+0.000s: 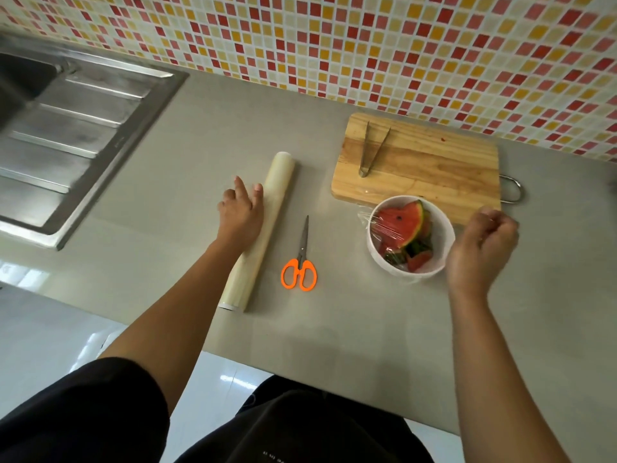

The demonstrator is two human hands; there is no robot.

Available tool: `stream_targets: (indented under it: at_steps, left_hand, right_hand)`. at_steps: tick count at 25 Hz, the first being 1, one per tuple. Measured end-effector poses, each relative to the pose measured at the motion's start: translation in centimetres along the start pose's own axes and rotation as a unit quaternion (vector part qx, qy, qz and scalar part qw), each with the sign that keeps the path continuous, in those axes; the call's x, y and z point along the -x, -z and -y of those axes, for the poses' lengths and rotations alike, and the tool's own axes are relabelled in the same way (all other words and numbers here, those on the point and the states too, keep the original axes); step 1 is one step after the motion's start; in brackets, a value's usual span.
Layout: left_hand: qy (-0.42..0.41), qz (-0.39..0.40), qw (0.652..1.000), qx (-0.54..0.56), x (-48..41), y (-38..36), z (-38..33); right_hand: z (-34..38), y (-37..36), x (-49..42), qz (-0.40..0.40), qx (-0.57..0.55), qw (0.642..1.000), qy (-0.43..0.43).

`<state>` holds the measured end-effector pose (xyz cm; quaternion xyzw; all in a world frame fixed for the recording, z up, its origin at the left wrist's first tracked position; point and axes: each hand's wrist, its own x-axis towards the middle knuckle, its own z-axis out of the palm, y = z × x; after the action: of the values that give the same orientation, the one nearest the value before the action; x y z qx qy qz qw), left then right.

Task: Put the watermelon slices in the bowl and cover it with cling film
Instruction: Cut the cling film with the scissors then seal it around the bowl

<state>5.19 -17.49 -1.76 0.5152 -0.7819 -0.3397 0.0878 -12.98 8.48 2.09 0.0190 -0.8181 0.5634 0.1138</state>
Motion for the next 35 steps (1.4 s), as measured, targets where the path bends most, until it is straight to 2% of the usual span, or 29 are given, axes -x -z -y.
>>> stream_targets:
  at_steps: [2,3,4,5,7,9,10,14,17,20,21,22,24,26,28,31,35]
  left_hand:
    - [-0.072,-0.124,0.987,0.076,1.3,-0.2,-1.7]
    - [-0.103,-0.140,0.976,0.129,2.3,-0.7,-2.9]
    - [-0.115,-0.118,0.970,0.180,3.6,-1.8,-3.9]
    - [-0.099,-0.063,0.967,0.227,5.1,-3.6,-4.9]
    - [-0.015,0.097,0.951,0.292,7.8,-7.8,-6.3]
    - [0.070,0.233,0.919,0.310,9.3,-11.0,-7.2]
    - [0.081,0.259,0.909,0.315,9.3,-11.8,-7.4]
    - [0.090,0.219,0.923,0.304,7.2,-11.2,-8.5]
    - [0.037,0.235,0.927,0.290,5.7,-11.0,-9.2]
    - [0.036,0.265,0.905,0.329,5.2,-10.9,-9.7]
    - [0.038,0.270,0.903,0.331,5.0,-10.9,-9.7]
    - [0.040,0.272,0.904,0.327,4.8,-10.9,-9.6]
    - [0.044,0.269,0.906,0.323,4.7,-10.9,-9.7]
    - [0.036,0.266,0.910,0.317,4.6,-11.1,-10.0]
    - [0.024,0.265,0.909,0.321,4.4,-11.2,-10.3]
    - [0.040,0.279,0.890,0.358,4.3,-11.2,-10.3]
    - [0.124,0.244,0.869,0.412,3.8,-11.1,-10.1]
  right_hand:
    - [-2.5,-0.2,-3.2,0.076,0.040,0.986,-0.143]
    - [-3.4,-0.3,-4.2,0.148,0.051,0.968,-0.196]
    - [-4.0,-0.4,-4.7,0.221,0.038,0.947,-0.228]
    - [-4.5,-0.3,-4.8,0.276,0.012,0.928,-0.251]
    - [-5.3,0.0,-3.9,0.334,-0.054,0.899,-0.278]
    - [-5.7,0.8,-2.6,0.338,-0.082,0.893,-0.287]
    - [-6.2,1.5,-1.7,0.329,-0.093,0.890,-0.302]
    - [-7.6,4.4,1.8,0.308,-0.144,0.857,-0.386]
    - [-8.0,5.3,1.6,0.333,-0.062,0.854,-0.394]
    - [-7.9,4.2,-1.9,0.345,0.113,0.896,-0.254]
    - [-7.4,3.4,-3.2,0.359,0.126,0.902,-0.202]
    - [-6.6,2.6,-4.4,0.389,0.100,0.896,-0.187]
    - [-5.6,0.5,-6.3,0.452,0.018,0.860,-0.234]
    - [-5.2,-1.2,-7.4,0.490,-0.003,0.831,-0.262]
    - [-4.8,-2.1,-7.8,0.489,0.016,0.839,-0.237]
    - [-5.2,-2.9,-7.9,0.421,-0.052,0.871,-0.248]
    - [-6.1,-3.4,-7.6,0.396,-0.099,0.859,-0.311]
